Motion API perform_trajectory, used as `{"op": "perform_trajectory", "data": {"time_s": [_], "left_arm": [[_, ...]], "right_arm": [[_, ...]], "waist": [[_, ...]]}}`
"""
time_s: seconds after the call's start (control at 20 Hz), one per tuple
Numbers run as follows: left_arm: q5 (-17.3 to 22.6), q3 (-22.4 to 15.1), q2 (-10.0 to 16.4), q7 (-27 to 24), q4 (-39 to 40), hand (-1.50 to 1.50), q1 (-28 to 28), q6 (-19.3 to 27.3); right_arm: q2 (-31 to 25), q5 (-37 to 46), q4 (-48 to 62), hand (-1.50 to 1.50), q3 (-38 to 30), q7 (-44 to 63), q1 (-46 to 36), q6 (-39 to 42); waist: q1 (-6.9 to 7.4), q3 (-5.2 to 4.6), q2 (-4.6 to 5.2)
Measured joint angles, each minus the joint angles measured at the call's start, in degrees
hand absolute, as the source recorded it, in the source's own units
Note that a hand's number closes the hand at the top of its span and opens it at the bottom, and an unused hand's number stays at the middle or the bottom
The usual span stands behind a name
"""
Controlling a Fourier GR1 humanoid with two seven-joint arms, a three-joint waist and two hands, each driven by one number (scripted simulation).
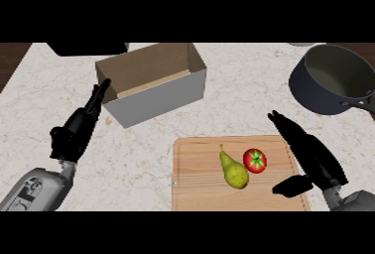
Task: Pick the pear from the cutting board and place it in the cardboard box
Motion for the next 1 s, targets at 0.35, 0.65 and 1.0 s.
{"op": "perform_trajectory", "data": {"time_s": [0.35,0.65,1.0], "left_arm": [[-0.45,-1.55,-0.83,0.05,-2.15,0.0,0.19,-1.7],[-1.29,-1.96,-1.67,0.34,-3.81,0.0,-1.07,-2.55],[-2.96,-2.14,-3.15,-0.27,-4.23,0.0,-0.93,-2.68]], "right_arm": [[-1.99,13.72,-15.36,-1.5,8.81,20.95,-3.82,9.7],[3.44,7.37,-25.24,-1.5,11.1,39.72,-7.5,25.35],[12.66,0.39,-23.94,-1.5,10.66,47.74,-11.86,28.83]], "waist": [[0.94,0.28,0.0],[1.89,0.48,0.35],[2.6,0.62,0.58]]}}
